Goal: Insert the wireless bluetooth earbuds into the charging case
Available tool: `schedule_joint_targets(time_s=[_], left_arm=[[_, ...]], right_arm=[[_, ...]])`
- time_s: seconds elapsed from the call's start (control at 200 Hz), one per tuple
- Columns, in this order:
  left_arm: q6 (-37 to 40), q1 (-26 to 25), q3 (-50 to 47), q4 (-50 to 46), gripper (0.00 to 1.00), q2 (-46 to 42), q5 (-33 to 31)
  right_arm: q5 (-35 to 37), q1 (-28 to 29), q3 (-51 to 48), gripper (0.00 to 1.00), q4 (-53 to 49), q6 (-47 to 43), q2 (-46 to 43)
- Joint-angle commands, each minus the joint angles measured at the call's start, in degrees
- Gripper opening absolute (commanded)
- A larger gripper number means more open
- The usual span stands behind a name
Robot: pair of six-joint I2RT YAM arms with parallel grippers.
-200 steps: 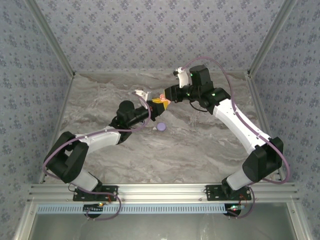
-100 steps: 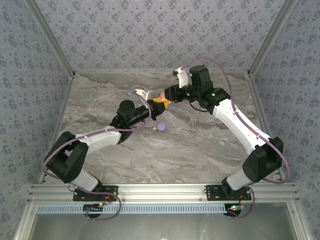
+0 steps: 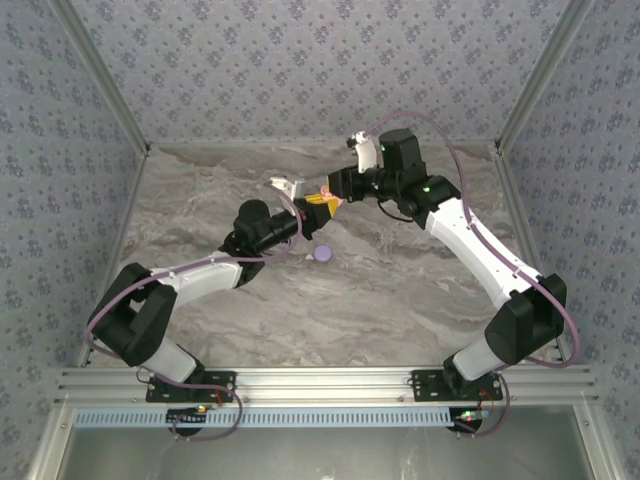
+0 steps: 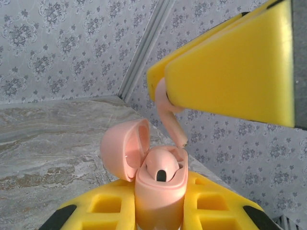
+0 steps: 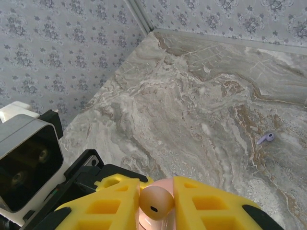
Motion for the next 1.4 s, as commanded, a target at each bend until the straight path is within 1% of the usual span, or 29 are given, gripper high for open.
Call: schedule_joint_targets(time_s=[0.0,0.27,0.525,1.394], left_arm=[[-1.6,-0.4,2.1,1.8,0.07,0.5,-1.5],[-4.9,-0.7,2.3,4.0,0.07,1.0,-1.9],[-6.2,-1.2,3.3,3.5,0.07,1.1,-2.4],[-9.6,-1.3,4.8,3.4,0.07,0.6,-3.3]], right_arm=[[1.3,0.5,-0.3,0.24,2.4,1.5,-1.5],[4.3,0.7,-2.6,0.24,6.0,2.3,-3.0],[6.7,1.0,-4.2,0.24,8.2,2.8,-4.1],[7.1,1.1,-5.7,0.24,10.1,3.5,-4.3]])
